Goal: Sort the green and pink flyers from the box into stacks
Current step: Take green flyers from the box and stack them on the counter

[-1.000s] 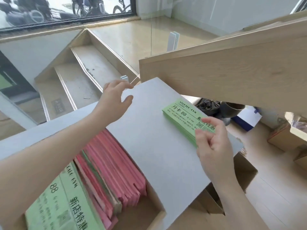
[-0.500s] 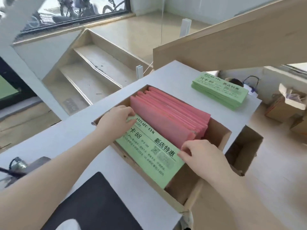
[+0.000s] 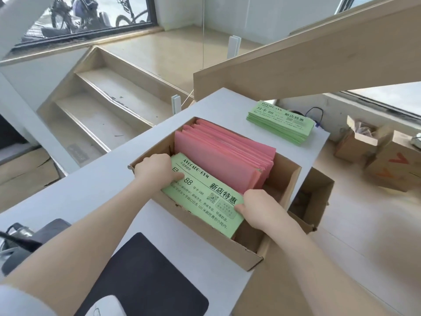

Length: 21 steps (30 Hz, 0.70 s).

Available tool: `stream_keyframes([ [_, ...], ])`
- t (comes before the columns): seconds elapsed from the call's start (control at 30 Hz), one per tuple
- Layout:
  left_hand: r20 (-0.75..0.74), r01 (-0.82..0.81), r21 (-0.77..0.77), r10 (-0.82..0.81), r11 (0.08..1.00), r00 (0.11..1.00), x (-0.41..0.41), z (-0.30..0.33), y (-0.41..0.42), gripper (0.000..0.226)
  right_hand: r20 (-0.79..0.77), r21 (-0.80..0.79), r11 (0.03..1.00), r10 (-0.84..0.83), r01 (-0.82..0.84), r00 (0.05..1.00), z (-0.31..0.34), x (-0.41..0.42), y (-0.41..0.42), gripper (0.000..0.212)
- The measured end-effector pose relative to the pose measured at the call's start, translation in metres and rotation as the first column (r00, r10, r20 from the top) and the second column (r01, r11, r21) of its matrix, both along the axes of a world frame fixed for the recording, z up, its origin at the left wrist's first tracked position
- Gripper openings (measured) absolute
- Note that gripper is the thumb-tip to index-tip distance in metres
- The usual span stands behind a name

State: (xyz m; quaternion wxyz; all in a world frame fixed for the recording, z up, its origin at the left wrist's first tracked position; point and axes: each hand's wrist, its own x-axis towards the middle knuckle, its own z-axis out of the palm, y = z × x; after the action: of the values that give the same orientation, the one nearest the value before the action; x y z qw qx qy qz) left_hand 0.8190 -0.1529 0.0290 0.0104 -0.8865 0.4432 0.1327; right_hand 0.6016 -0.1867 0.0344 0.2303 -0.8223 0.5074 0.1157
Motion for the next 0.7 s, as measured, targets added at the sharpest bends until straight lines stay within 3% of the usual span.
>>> stream_keyframes([
  [0.2, -0.345, 0.014, -0.161, -0.069, 0.987, 0.936, 0.016, 0.011, 0.0, 0.02, 0.298, 0.184, 0.968, -0.222, 0.173, 0.928, 0.004, -0.008, -0.009, 0.016],
  [0.33, -0.693, -0.074, -0.286, -0.153, 0.955, 0.705, 0.022, 0.022, 0.015, 0.027, 0.418, 0.277, 0.932, -0.337, 0.235, 0.843, 0.0, -0.013, -0.011, 0.024],
  [0.43, -0.787, -0.135, -0.408, -0.273, 0.903, 0.553, 0.025, 0.031, 0.028, 0.03, 0.4, 0.154, 0.972, -0.227, 0.179, 0.888, 0.001, -0.015, -0.007, 0.046],
  [0.5, -0.818, -0.208, -0.488, -0.361, 0.848, 0.448, 0.026, 0.038, 0.036, 0.031, 0.483, 0.108, 0.986, -0.163, 0.126, 0.86, 0.005, -0.016, -0.003, 0.038],
  [0.6, -0.818, -0.314, -0.569, -0.485, 0.76, 0.308, 0.028, 0.048, 0.041, 0.025, 0.74, 0.16, 0.97, -0.241, 0.184, 0.628, 0.013, -0.026, 0.001, 0.029],
  [0.7, -0.789, -0.325, -0.612, -0.587, 0.721, 0.183, 0.019, 0.062, 0.037, 0.047, 0.86, 0.436, 0.891, -0.453, 0.124, 0.232, 0.025, -0.044, -0.004, 0.032],
])
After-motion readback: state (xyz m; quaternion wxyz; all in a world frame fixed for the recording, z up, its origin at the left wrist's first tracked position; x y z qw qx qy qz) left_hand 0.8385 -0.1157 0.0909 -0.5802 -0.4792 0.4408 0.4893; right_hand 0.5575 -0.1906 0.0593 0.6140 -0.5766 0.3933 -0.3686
